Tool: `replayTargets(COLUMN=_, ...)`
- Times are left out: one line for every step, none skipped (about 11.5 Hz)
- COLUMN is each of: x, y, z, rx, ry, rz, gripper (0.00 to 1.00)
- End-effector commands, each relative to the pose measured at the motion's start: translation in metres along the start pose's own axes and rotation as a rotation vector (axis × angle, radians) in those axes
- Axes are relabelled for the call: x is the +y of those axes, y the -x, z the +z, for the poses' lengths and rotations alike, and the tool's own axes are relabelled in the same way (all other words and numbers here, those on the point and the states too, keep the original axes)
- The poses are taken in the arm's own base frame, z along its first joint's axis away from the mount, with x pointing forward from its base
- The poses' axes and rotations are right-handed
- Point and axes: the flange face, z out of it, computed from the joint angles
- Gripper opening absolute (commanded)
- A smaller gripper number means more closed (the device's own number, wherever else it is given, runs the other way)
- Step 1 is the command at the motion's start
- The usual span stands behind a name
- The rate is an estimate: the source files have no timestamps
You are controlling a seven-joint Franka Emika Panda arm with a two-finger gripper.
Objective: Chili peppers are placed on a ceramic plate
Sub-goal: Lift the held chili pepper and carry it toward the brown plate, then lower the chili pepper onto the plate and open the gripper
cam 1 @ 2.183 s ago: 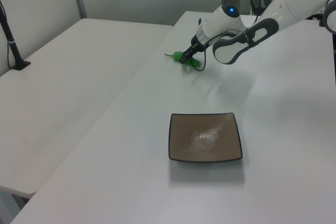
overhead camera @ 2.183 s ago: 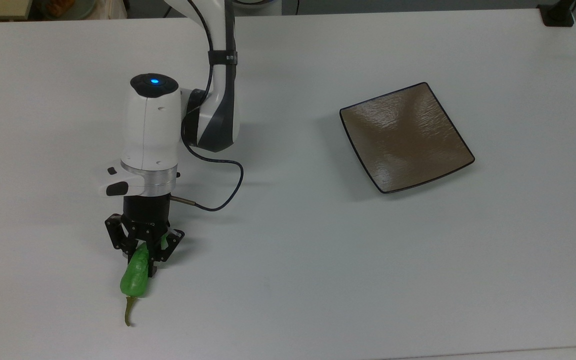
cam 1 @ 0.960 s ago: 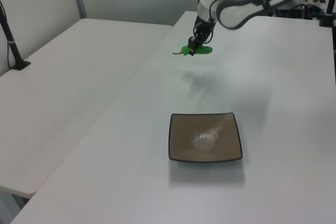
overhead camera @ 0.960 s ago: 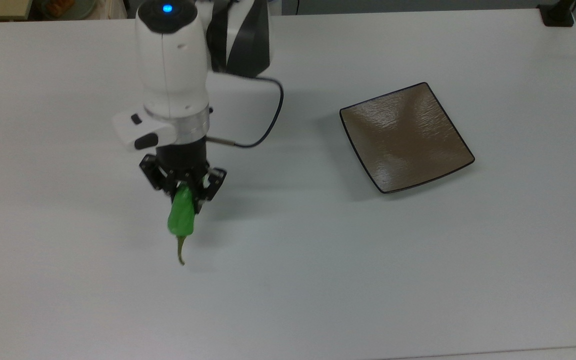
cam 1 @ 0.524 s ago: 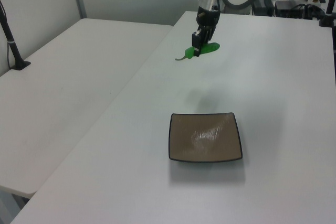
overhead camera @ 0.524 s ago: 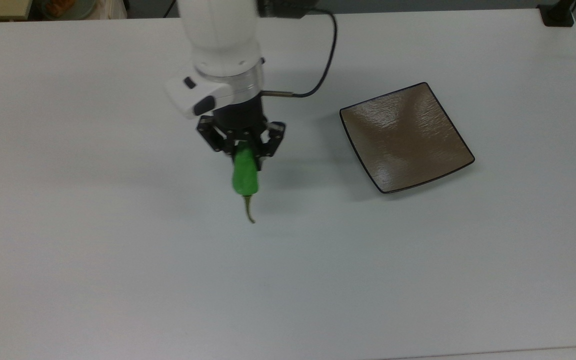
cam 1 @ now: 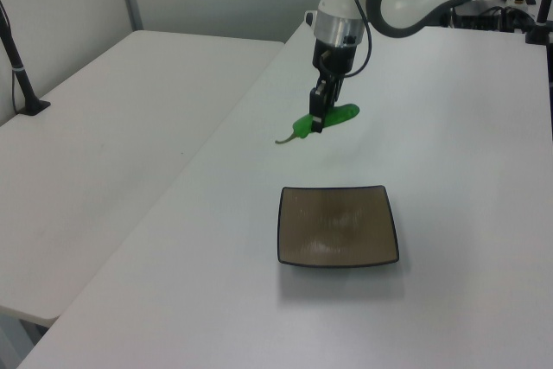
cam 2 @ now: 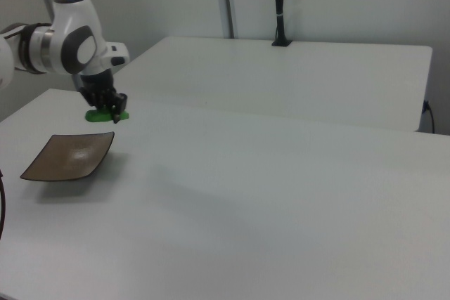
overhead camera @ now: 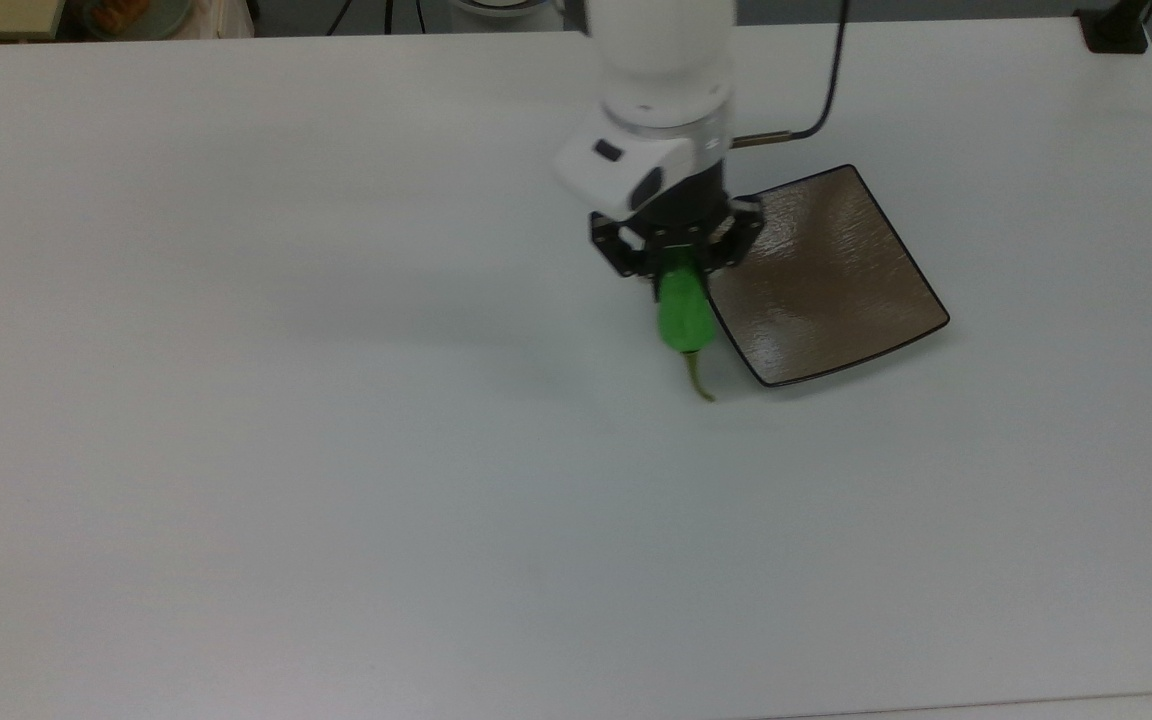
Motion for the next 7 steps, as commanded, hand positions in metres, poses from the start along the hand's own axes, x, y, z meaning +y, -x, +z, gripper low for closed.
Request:
replayTargets(x=-0.059, y=0.034, z=0.005, rx=-0.058, ry=0.016, rz=-0.011, gripper=0.32)
replayTargets(x=-0.083, y=0.047, z=0.017, rx=-0.064, ry=0.049, rz=-0.027, gripper=0.32)
replayTargets(x=-0.095, y=0.053, z=0.024, rx=-0.061, ry=0.068, rz=-0.008, gripper=0.42)
replayTargets(x=-0.103, y=0.056, z=0.034, rx=-0.068, ry=0.075, rz=-0.004, gripper=0.85)
replayTargets(x=-0.104, y=0.057, z=0.041, rx=-0.075, ry=0.082, rz=-0.007, gripper=1.00)
replayTargets(x=-0.104, y=0.057, z=0.041, rx=-0.073, ry=0.083, rz=-0.008, gripper=1.00)
replayTargets(x=-0.105, y=0.057, z=0.039, rx=-0.071, ry=0.083, rz=-0.008, gripper=1.00)
